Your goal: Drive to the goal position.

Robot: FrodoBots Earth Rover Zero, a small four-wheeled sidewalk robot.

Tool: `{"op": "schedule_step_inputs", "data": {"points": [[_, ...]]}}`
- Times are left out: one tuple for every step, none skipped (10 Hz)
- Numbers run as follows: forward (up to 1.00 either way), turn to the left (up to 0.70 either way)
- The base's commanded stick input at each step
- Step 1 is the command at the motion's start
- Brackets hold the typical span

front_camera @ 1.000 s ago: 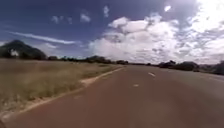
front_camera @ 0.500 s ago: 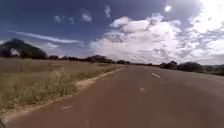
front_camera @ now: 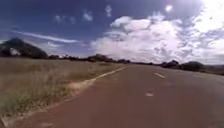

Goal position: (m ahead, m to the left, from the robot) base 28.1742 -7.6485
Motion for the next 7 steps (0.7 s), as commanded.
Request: {"op": "schedule_step_inputs", "data": {"points": [[1.00,-0.24],[1.00,-0.11],[1.00,0.00],[1.00,0.00],[1.00,0.00],[1.00,0.00],[1.00,0.00]]}}
